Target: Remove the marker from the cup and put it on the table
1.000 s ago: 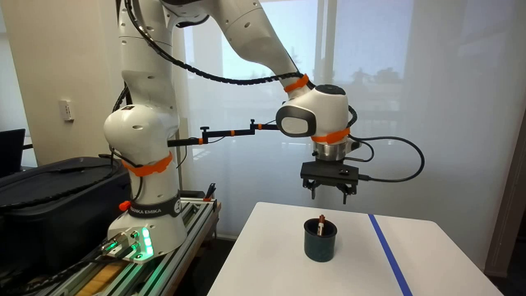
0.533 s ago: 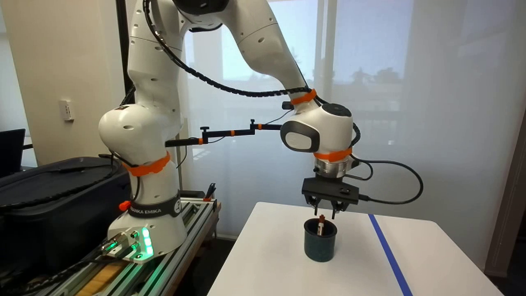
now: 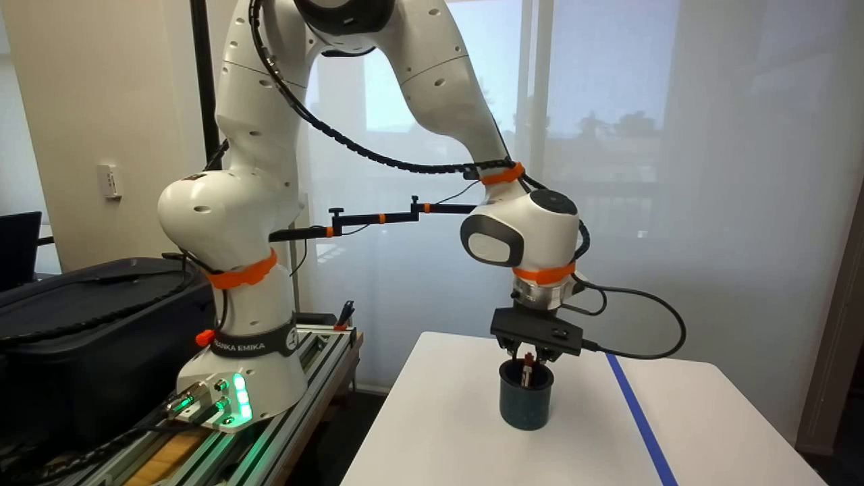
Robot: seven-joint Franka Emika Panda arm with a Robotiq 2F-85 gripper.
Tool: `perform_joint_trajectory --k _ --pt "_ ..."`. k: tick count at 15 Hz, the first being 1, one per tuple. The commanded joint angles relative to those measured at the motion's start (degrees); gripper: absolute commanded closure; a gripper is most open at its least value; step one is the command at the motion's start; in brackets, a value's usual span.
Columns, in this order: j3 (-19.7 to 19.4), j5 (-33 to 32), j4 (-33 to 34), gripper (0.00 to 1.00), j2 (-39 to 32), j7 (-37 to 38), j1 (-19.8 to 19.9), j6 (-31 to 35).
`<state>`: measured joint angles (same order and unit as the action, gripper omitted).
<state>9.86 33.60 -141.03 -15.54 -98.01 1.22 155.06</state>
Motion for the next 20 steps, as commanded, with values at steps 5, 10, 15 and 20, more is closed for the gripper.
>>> perform_joint_trajectory --k 5,10,15,20 --pt "2.8 -0.4 0.8 0.65 -2.4 -0.8 3.2 1.9" --pt "3.7 -1.0 1.0 0.55 -3.5 -0.5 4.0 2.4" --pt "4.8 -1.3 1.4 0.59 -4.7 -0.6 4.5 3.6" --pt "5.5 -2.1 2.6 0.58 -6.0 -0.6 5.4 4.4"
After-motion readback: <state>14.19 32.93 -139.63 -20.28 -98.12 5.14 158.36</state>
